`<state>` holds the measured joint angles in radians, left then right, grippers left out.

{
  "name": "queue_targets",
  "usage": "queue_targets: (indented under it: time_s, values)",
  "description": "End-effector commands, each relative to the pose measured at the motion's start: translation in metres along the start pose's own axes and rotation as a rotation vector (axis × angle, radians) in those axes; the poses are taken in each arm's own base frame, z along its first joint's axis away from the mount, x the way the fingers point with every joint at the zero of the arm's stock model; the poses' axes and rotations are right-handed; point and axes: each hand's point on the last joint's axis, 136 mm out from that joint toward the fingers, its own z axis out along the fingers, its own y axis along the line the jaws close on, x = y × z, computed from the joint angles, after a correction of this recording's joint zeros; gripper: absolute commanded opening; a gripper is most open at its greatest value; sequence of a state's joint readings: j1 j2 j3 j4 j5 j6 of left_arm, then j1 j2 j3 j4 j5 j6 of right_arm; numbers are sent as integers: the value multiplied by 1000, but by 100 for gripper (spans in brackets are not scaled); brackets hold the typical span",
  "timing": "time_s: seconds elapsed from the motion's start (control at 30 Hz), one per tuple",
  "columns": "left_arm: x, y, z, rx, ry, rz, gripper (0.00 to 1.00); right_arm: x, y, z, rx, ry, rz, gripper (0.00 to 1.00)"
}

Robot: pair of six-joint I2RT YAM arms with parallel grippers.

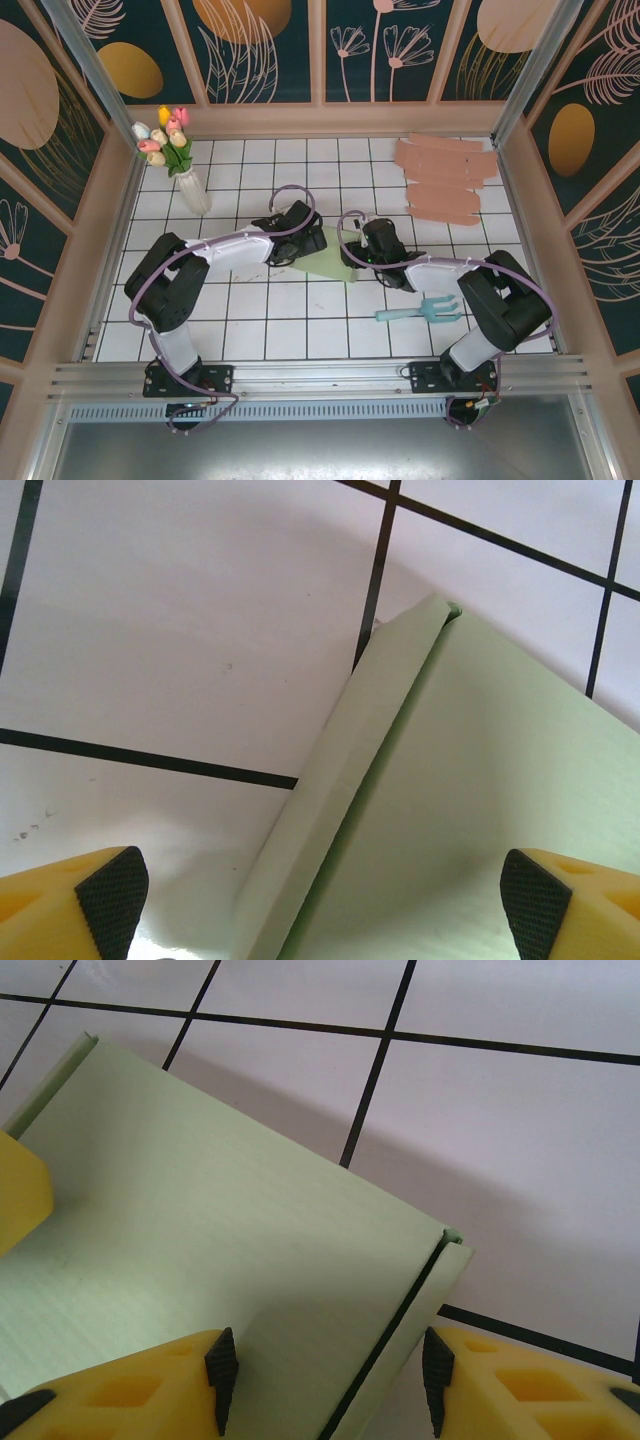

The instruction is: Fold the paper box

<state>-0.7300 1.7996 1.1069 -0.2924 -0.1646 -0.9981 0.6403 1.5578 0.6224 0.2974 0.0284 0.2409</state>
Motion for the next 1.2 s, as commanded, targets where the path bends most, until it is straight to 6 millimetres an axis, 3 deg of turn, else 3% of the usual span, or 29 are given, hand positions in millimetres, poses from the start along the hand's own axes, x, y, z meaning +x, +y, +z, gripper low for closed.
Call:
queue_targets:
  time_s: [0.0,0.13,0.4,1.17]
  values:
    - [7,-6,-12,44,30,-48,93,12,-5,2,6,31,-6,54]
    - [16,-8,-13,55,50,-94,92,11,-5,2,5,30,-10,54]
    - [13,-13,-19,48,40,-100,92,12,-5,2,6,30,-5,54]
    - [29,-7,3,41,84,-162,85,16,-6,3,12,46,-9,53]
